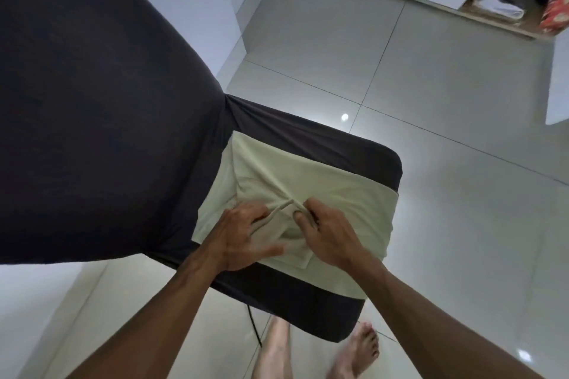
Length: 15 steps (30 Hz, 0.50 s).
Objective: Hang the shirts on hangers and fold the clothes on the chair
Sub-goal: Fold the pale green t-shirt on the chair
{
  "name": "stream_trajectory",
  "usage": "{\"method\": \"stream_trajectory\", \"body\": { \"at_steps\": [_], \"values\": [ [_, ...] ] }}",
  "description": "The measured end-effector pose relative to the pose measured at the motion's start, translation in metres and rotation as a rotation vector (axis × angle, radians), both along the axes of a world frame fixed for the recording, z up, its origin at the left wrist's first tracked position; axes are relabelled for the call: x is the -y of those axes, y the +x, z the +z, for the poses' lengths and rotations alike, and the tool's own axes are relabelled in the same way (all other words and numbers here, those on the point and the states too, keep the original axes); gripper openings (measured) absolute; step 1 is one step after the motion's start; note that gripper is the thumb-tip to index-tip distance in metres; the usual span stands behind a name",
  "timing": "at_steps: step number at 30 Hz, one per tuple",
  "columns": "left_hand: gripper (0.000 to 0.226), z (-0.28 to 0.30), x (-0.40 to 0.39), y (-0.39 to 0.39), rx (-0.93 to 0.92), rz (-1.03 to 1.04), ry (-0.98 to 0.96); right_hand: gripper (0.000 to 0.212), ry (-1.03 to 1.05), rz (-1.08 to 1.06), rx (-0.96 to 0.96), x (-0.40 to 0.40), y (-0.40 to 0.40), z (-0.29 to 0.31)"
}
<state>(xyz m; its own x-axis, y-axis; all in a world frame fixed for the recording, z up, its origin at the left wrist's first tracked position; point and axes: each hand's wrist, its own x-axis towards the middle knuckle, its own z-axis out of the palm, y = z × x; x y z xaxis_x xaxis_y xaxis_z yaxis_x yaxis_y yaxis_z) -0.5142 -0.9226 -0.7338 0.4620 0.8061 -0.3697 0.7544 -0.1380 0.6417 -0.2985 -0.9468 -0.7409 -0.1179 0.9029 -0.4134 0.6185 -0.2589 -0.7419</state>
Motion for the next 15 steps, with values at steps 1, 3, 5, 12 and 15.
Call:
{"method": "stream_trajectory", "body": {
  "at_steps": [1,3,5,12,15],
  "values": [
    [0.047,0.000,0.000,0.001,-0.076,-0.042,0.028,0.026,-0.001,-0.035,-0.019,-0.002,0.001,0.001],
    [0.031,0.002,-0.003,0.002,-0.186,-0.008,0.072,0.028,-0.009,-0.063,-0.047,-0.007,0.001,0.002],
    [0.017,0.005,-0.009,0.001,-0.161,0.174,0.006,0.028,-0.023,-0.075,-0.058,-0.011,0.000,0.003],
    [0.055,0.017,-0.091,-0.003,0.466,0.780,-0.511,0.027,-0.209,-0.435,-0.141,-0.039,0.008,-0.005],
    [0.029,0.006,-0.095,0.009,0.173,0.593,-0.545,0.036,-0.229,-0.406,-0.039,-0.044,0.008,-0.009]
  ]
}}
